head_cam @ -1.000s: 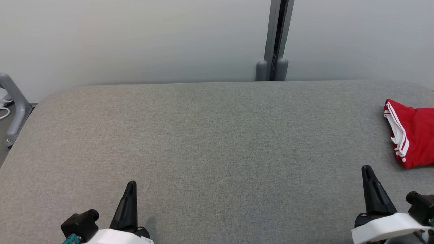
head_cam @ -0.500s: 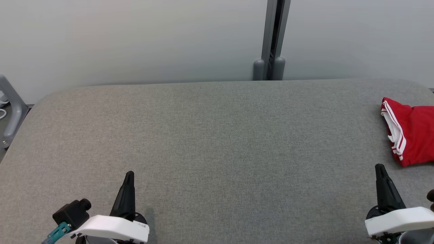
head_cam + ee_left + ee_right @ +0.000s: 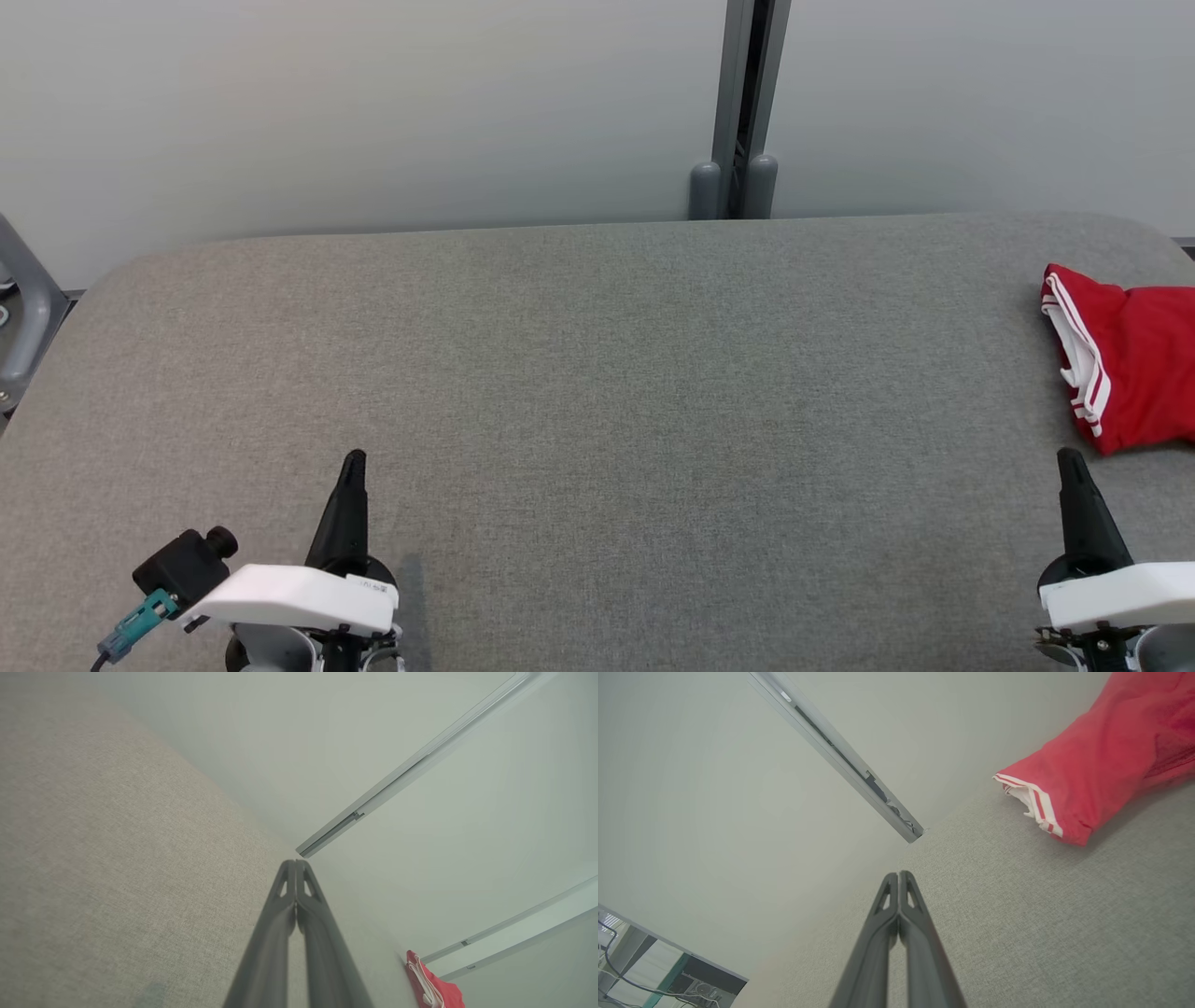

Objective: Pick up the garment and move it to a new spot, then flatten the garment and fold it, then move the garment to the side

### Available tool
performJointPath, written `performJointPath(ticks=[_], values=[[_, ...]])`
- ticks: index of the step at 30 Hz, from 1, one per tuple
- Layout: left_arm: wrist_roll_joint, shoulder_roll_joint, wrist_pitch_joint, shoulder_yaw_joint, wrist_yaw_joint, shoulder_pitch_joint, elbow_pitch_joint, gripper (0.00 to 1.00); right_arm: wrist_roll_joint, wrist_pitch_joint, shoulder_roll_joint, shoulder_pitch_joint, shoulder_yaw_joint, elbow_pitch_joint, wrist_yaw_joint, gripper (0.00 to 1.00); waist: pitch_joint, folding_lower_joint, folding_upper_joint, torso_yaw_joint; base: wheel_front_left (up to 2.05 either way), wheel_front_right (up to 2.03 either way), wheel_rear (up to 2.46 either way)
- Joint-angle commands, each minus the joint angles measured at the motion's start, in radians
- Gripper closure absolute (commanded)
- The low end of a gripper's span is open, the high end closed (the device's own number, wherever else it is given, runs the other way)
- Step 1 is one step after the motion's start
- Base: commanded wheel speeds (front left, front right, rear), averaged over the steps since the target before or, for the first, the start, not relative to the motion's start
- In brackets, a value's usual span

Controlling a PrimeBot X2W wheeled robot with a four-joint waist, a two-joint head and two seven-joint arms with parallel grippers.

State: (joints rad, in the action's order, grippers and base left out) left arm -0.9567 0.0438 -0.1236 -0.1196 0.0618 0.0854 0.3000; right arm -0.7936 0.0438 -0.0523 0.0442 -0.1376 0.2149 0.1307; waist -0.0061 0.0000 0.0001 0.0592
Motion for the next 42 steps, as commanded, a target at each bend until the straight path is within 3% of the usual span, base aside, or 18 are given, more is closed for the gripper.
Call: performJointPath(ticks=[1, 42], values=[[-0.024, 0.004, 0.004, 0.004, 0.01, 0.035, -0.008, 1.0, -0.025, -0.007, -0.005, 0.027, -0.01, -0.007, 0.0, 1.0, 0.0, 0.0, -0.0001, 0.0, 0.0, 0.0, 0.0], [-0.413, 0.007, 0.089, 0.013, 0.045, 0.151, 0.079, 1.0, -0.466, -0.144, -0.002, 0.062, -0.117, 0.026, 0.0, 1.0, 0.007, 0.0, -0.0001, -0.03, 0.0, 0.0, 0.0]])
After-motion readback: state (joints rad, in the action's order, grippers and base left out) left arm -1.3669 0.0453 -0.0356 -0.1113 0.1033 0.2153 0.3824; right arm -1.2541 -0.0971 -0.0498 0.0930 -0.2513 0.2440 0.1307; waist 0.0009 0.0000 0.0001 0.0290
